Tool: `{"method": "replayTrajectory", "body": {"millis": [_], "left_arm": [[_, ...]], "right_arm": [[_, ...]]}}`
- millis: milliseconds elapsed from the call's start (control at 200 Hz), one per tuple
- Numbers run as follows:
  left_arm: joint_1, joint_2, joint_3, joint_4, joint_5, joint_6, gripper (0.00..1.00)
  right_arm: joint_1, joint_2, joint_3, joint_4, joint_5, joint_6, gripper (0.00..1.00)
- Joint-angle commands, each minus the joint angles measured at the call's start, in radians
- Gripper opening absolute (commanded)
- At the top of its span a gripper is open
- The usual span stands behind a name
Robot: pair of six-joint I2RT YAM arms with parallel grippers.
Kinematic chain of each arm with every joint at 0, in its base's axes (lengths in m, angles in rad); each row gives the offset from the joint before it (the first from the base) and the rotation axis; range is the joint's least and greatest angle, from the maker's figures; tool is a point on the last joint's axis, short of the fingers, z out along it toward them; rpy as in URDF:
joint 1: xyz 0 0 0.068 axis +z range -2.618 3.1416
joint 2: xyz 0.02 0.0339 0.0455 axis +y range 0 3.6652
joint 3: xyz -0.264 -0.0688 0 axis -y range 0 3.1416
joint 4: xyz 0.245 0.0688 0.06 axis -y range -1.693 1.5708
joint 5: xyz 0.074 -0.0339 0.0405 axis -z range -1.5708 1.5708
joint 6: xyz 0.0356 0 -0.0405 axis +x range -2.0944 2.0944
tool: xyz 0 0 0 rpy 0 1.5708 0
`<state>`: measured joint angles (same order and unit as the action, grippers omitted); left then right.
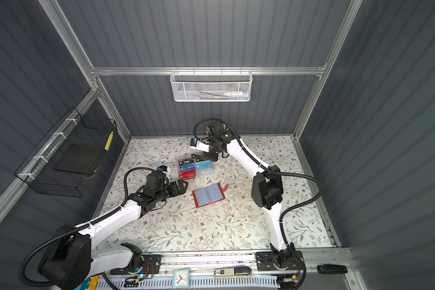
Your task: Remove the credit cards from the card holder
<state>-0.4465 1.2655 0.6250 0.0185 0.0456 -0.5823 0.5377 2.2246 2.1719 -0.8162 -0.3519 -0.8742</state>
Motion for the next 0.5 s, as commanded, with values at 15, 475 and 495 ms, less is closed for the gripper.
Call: {"method": "replayTrajectory", "body": {"millis": [15,475,495], "left_arm": [[0.005,0.056,0.014,0.082,0.086,-0.045,1.00],[0.008,0.288,0.126,0.218,0.109,-0.115,1.00],[0.009,0.296,0.129,0.219,0.108,-0.116,1.00]], "right_arm": [[-0.019,0.030,0.048,-0.066,-0.015,-0.058,0.00],[-0.041,0.053,0.042,-0.041,-0.053,-0.098,0.00],[-0.042,0.055,0.042,-0.041,-0.055,-0.097,0.00]]}}
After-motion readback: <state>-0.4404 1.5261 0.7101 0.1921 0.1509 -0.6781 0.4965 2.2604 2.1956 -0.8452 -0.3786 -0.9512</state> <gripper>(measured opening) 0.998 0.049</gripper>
